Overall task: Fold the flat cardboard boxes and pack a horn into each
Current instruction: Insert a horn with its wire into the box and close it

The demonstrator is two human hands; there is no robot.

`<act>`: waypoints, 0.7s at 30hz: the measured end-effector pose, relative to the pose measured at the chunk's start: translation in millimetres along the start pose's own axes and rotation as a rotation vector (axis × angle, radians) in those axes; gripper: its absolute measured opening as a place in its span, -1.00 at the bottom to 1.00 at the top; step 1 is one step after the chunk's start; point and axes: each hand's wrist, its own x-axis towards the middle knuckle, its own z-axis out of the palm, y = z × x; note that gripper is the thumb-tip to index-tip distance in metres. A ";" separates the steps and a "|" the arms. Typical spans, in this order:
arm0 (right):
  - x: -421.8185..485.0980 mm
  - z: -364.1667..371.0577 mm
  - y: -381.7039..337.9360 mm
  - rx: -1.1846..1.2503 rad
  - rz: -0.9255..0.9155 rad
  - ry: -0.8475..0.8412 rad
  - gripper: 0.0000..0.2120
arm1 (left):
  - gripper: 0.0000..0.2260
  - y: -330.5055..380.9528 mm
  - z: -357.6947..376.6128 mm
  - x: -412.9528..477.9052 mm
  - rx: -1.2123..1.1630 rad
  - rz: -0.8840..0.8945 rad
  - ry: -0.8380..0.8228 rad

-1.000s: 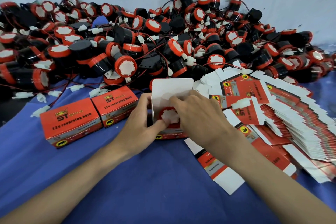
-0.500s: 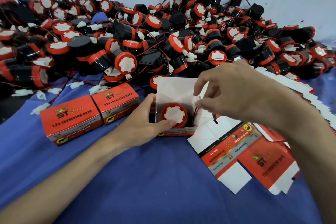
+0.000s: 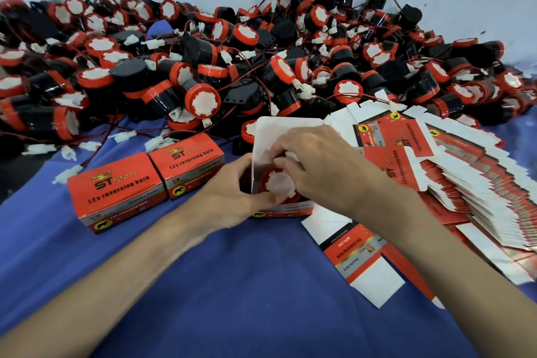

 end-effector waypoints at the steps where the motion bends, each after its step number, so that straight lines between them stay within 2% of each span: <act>1: 0.8 3.4 0.4 -0.018 -0.020 0.022 -0.80 | -0.67 -0.2 -0.2 0.2 0.006 0.005 -0.001; 3: 1.0 13.2 0.4 -0.075 -0.104 0.051 -0.84 | -0.69 -1.5 0.5 0.8 0.010 0.020 -0.006; 6: 0.0 29.8 -4.6 -0.175 -0.205 0.074 -0.84 | -0.62 -3.7 1.6 0.3 0.005 0.063 0.004; 8: -1.1 32.5 -7.2 -0.135 -0.201 0.090 -0.84 | -0.58 -5.4 2.2 0.3 0.020 0.103 0.017; 11: -3.6 25.9 -5.1 0.052 -0.178 0.125 -0.85 | -0.60 -7.9 3.1 -0.3 0.033 0.135 0.025; 13: -4.7 21.9 -2.0 0.102 -0.180 0.096 -0.87 | -0.62 -7.3 4.3 -2.3 0.026 0.149 0.034; 17: -4.4 20.3 2.8 0.007 -0.247 0.018 -0.85 | -0.61 -7.9 6.1 -4.2 0.003 0.172 0.059; 21: -6.7 12.2 12.1 0.074 -0.292 -0.106 -0.80 | -0.60 -7.3 4.8 -5.9 0.027 0.183 0.051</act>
